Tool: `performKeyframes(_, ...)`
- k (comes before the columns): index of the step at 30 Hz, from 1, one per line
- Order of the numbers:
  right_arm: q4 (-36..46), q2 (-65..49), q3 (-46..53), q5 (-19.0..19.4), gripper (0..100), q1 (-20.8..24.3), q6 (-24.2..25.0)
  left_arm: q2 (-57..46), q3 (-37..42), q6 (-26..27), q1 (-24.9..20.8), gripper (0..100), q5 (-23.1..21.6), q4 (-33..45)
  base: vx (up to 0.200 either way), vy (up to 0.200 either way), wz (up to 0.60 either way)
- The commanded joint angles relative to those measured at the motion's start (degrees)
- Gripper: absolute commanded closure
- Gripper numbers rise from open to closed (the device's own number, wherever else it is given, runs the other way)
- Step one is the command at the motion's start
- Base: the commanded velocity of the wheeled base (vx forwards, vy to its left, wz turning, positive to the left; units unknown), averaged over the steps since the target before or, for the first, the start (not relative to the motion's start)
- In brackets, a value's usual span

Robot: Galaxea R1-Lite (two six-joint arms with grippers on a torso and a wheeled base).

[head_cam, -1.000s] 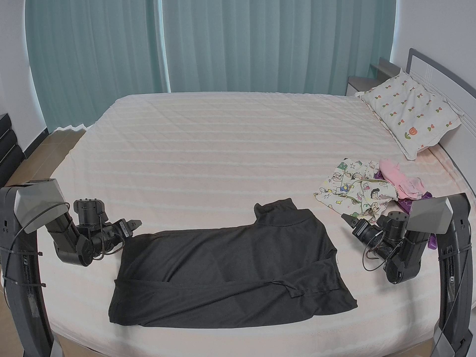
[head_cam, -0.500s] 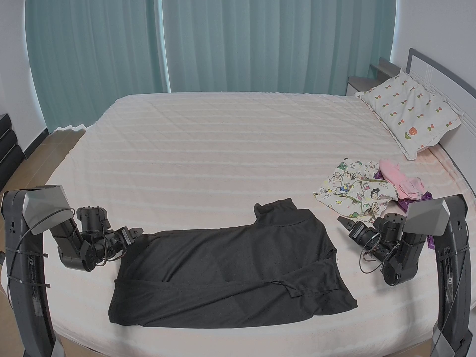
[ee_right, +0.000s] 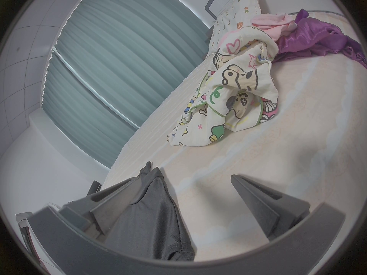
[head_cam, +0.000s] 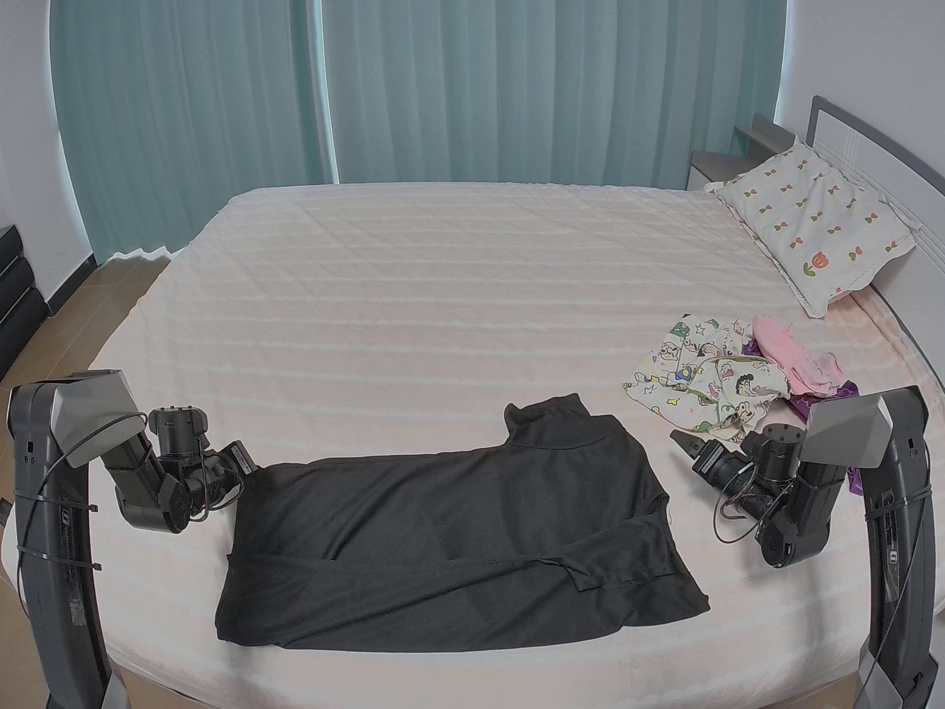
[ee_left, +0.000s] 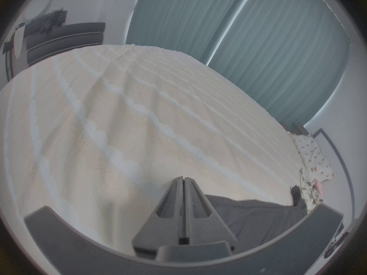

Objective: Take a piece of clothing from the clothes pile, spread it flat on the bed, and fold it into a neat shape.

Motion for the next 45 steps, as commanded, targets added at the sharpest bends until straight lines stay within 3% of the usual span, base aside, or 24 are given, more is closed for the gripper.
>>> performKeyframes(1,-0.58,-0.04,-0.08,0.03,0,0.04,-0.04,-0.30,-0.25,-1.28,0.72,100,0.11,-1.14,0.000,0.000,0.00)
performKeyframes(8,-0.58,-0.48,-0.52,-0.05,0,0.04,-0.04,-0.21,0.10,-1.81,1.86,100,0.37,-4.04,0.000,0.000,0.00)
performKeyframes(15,0.47,-3.29,-0.61,-0.32,0,1.27,-0.13,-0.03,-0.25,-5.59,1.77,100,1.43,-4.21,0.000,0.000,0.00)
performKeyframes(19,7.50,-5.84,-2.10,-0.41,0,3.20,-0.13,0.05,-0.16,-5.94,1.86,100,1.08,-4.30,0.000,0.000,0.00)
performKeyframes(23,13.39,-5.67,-6.58,-0.41,0,3.99,-1.71,0.14,-0.16,-7.00,1.86,100,0.81,-4.30,0.000,0.000,0.00)
performKeyframes(25,20.16,-3.38,-15.46,0.03,0,4.25,-3.91,0.14,-0.16,-8.58,1.86,100,0.73,-4.30,0.000,0.000,0.00)
performKeyframes(30,27.37,-0.57,-24.86,0.82,0,6.36,-4.70,0.23,0.27,-9.55,1.86,100,0.64,-4.30,0.000,0.000,0.00)
performKeyframes(36,28.60,1.80,-26.88,3.02,0,8.38,-11.64,0.23,0.63,-10.34,1.77,100,0.64,-4.30,0.000,0.000,0.00)
performKeyframes(45,28.69,5.14,-31.63,3.02,0,9.35,-13.40,0.23,0.71,-11.48,1.77,100,0.64,-4.30,0.000,0.000,0.00)
